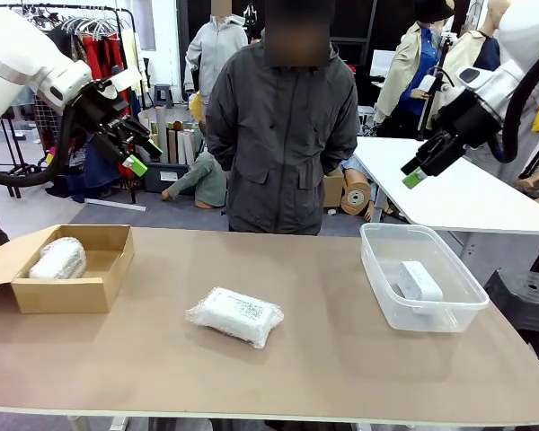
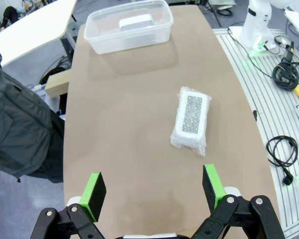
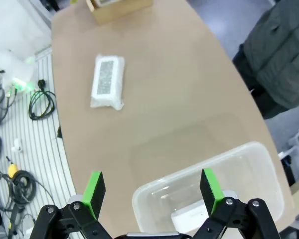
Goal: Separate and place wrapped and unwrapped clocks.
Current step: Pick up the Digital clock indicated by the person.
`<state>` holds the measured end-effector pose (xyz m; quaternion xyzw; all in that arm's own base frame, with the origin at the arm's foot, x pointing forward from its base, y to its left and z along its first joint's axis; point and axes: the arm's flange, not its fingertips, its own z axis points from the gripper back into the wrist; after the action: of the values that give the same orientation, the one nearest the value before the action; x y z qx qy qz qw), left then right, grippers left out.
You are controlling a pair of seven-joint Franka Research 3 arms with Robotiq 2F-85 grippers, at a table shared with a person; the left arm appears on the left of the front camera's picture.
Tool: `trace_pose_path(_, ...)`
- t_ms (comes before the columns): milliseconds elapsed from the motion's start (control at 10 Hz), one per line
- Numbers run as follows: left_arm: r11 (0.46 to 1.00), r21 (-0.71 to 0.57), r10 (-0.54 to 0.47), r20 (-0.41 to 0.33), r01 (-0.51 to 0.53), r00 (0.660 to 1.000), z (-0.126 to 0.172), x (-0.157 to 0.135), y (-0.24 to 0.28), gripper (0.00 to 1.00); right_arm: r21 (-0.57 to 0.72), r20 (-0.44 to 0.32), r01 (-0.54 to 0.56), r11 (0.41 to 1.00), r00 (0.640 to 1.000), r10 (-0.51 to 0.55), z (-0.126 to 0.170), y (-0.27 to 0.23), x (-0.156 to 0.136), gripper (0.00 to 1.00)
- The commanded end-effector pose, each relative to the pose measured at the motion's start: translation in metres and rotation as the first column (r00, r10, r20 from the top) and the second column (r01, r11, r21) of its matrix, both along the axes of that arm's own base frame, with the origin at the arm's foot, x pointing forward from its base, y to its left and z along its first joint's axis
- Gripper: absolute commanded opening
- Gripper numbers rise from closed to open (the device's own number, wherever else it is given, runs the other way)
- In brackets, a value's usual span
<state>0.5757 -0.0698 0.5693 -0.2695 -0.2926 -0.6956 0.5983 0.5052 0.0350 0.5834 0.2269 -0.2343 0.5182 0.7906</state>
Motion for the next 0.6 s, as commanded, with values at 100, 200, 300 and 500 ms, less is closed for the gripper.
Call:
trace_pose_path(100, 1.000, -0.006, -0.005, -0.001, 0.005, 1.000, 0.001, -0.001, 0.000, 1.00, 0.032, 0.024, -0.089, 0.995, 0.996, 0.088, -0.009, -0.016, 0.007, 1.00)
trace_pose_path(200, 1.000, -0.006, -0.005, -0.001, 0.005, 1.000, 0.001, -0.001, 0.000, 1.00, 0.026, 0.006, -0.123, 0.992, 0.992, 0.122, -0.012, -0.021, 0.008, 1.00)
trace_pose_path(300, 1.000, -0.006, -0.005, -0.001, 0.005, 1.000, 0.001, -0.001, 0.000, 1.00, 0.036, 0.027, -0.144, 0.989, 0.989, 0.143, -0.015, -0.026, 0.008, 1.00)
trace_pose_path(500, 1.000, -0.006, -0.005, -0.001, 0.005, 1.000, 0.001, -0.001, 0.000, 1.00, 0.096, 0.023, -0.190, 0.977, 0.982, 0.189, -0.021, -0.032, 0.011, 1.00)
